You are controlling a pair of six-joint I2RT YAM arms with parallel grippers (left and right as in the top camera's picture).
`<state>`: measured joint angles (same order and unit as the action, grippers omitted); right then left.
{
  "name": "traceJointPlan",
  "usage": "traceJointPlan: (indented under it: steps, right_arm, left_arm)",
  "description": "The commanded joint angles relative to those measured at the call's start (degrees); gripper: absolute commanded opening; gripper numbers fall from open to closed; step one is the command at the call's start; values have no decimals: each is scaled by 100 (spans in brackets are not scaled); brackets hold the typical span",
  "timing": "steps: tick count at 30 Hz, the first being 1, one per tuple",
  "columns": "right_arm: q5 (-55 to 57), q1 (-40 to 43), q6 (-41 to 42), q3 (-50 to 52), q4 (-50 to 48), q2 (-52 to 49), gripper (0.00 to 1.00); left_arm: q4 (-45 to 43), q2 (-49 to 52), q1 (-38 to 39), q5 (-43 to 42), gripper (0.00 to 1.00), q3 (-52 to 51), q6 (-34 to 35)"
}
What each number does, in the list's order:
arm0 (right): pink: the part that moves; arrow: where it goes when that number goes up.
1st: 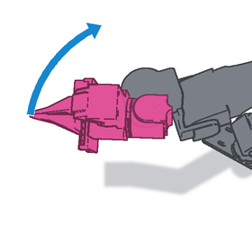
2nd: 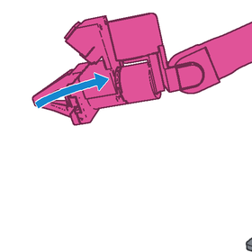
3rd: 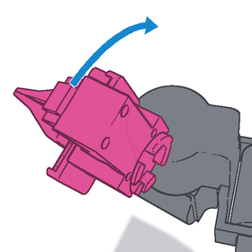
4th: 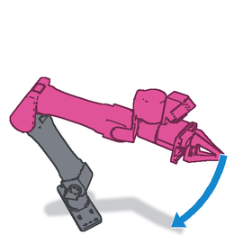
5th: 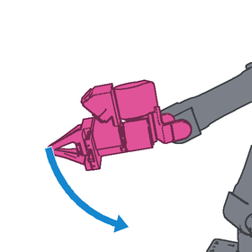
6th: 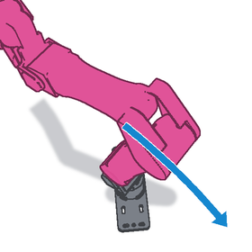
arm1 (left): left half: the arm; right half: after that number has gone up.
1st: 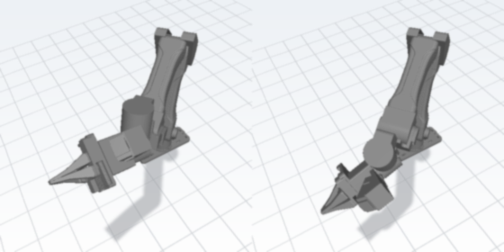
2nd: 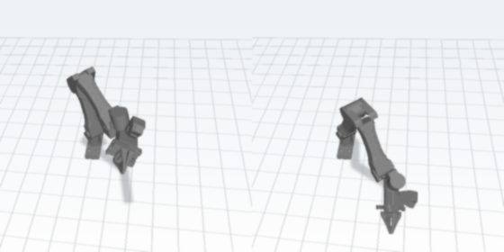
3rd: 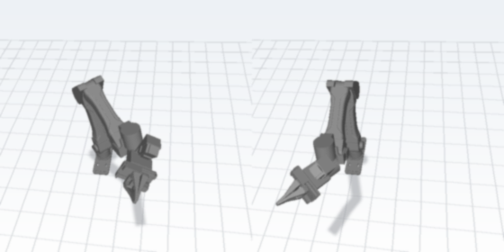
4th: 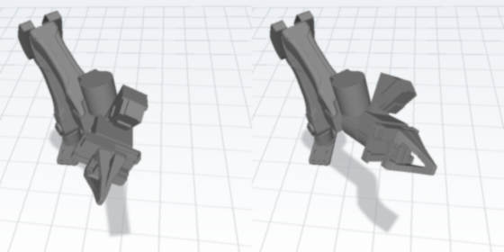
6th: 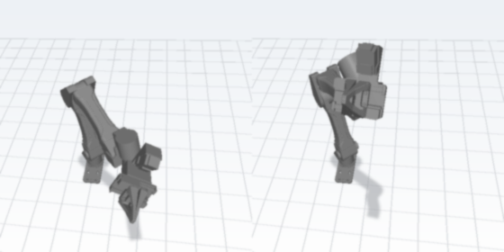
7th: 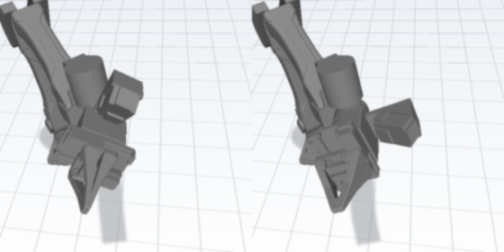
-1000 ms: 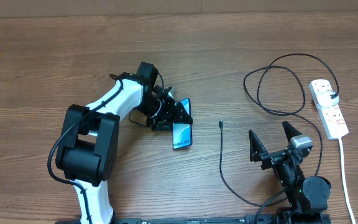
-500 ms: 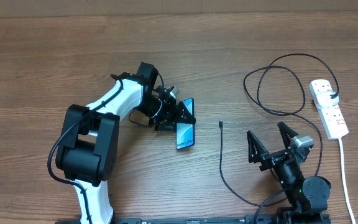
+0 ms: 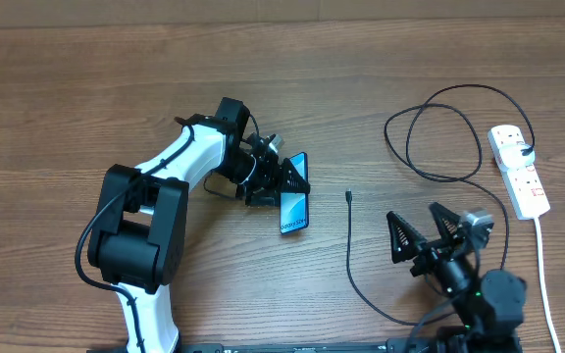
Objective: Plug charger to phone and switch on socket
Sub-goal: 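Rotate the phone so its charging port faces right, then move the right gripper to the phone's edge beside the left gripper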
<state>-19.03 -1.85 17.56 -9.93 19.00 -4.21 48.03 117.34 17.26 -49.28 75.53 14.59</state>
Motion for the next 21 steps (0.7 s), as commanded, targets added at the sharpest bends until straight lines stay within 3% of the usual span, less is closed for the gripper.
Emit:
traceJointPlan:
  steps: [1,6,9,13,16,17,18,19,21]
  right_arm:
    - [94,42,-107,-1438,629,-682,100]
    - [98,42,-1034,-3327,2337,-2339,100]
    - [48,42,-1040,-4435,3233,-3394,100]
    - [-533,42,-1036,-5595,3875,-4577,100]
    - [-761,42,-1016,-5890,3960,-5195,100]
    - [-879,42,-1014,-5888,3945,-5351,97]
    - [-1047,39,-977,-5888,3980,-5539,66]
    - [-1161,31,-857,-5882,4076,-5687,54]
    - [-1217,-48,-713,-5871,4391,-6059,46]
  left_arm:
    - [-11,20,33,-284,69,39,-92]
    - [-11,20,37,-286,68,39,-87]
    - [-11,20,35,-286,68,39,-87]
    - [-13,20,31,-286,69,39,-90]
    - [-11,20,33,-286,69,39,-92]
    - [-11,20,35,-286,69,39,-90]
    - [-13,20,35,-286,69,39,-90]
    - [-15,20,35,-284,69,39,-90]
    - [-17,20,35,-284,69,39,-90]
